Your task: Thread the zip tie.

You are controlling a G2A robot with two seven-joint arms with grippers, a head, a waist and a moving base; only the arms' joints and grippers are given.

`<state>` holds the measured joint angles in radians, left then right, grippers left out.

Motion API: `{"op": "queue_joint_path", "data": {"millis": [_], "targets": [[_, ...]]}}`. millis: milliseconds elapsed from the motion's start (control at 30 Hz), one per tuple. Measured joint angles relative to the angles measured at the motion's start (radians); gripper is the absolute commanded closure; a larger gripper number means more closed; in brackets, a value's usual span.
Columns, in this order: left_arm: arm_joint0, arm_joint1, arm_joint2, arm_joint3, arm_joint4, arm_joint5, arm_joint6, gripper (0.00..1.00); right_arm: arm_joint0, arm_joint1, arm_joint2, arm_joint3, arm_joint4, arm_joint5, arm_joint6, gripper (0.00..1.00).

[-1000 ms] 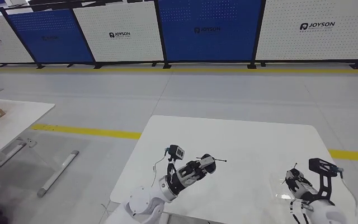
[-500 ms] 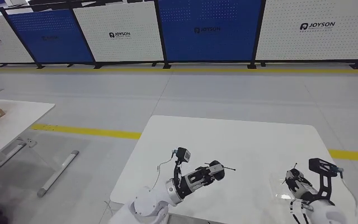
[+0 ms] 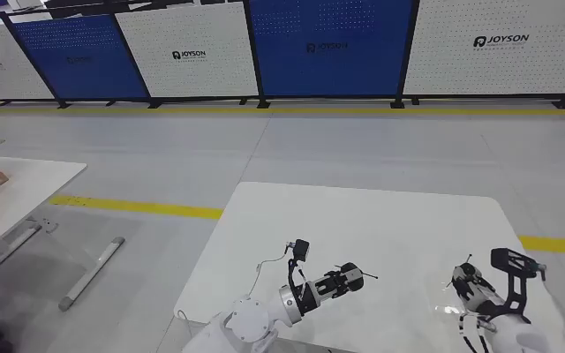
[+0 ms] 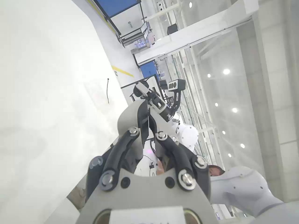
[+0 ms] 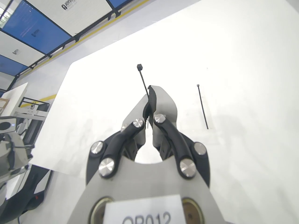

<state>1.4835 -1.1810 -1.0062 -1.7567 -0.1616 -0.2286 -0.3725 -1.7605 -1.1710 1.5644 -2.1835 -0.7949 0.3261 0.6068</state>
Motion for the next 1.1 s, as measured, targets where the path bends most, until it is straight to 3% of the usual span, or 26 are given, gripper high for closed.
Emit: {"op": "queue_joint_path", "data": {"millis": [200, 367, 467, 767, 867, 1000, 1100], "targets": [[0.000, 0.000, 0.000, 0.000, 0.000, 0.000, 0.000, 1.00, -0.115, -0.013, 0.019, -0.026, 0.163, -0.116, -0.253, 1.00], [0.000, 0.000, 0.000, 0.000, 0.000, 0.000, 0.000, 1.00, -0.150, -0.019, -0.001, 0.035, 0.220, -0.201, -0.338, 1.00], [0.000, 0.000, 0.000, 0.000, 0.000, 0.000, 0.000, 1.00, -0.146, -0.021, -0.035, 0.077, 0.194, -0.210, -0.342, 1.00], [0.000, 0.000, 0.000, 0.000, 0.000, 0.000, 0.000, 1.00, -0.145, -0.021, -0.033, 0.077, 0.195, -0.209, -0.342, 1.00], [0.000, 0.000, 0.000, 0.000, 0.000, 0.000, 0.000, 1.00, -0.134, -0.027, -0.041, 0.099, 0.223, -0.223, -0.417, 1.00], [0.000, 0.000, 0.000, 0.000, 0.000, 0.000, 0.000, 1.00, -0.131, -0.043, -0.099, 0.181, 0.301, -0.338, -0.604, 1.00], [0.000, 0.000, 0.000, 0.000, 0.000, 0.000, 0.000, 1.00, -0.129, -0.047, -0.132, 0.219, 0.387, -0.417, -0.603, 1.00]]}}
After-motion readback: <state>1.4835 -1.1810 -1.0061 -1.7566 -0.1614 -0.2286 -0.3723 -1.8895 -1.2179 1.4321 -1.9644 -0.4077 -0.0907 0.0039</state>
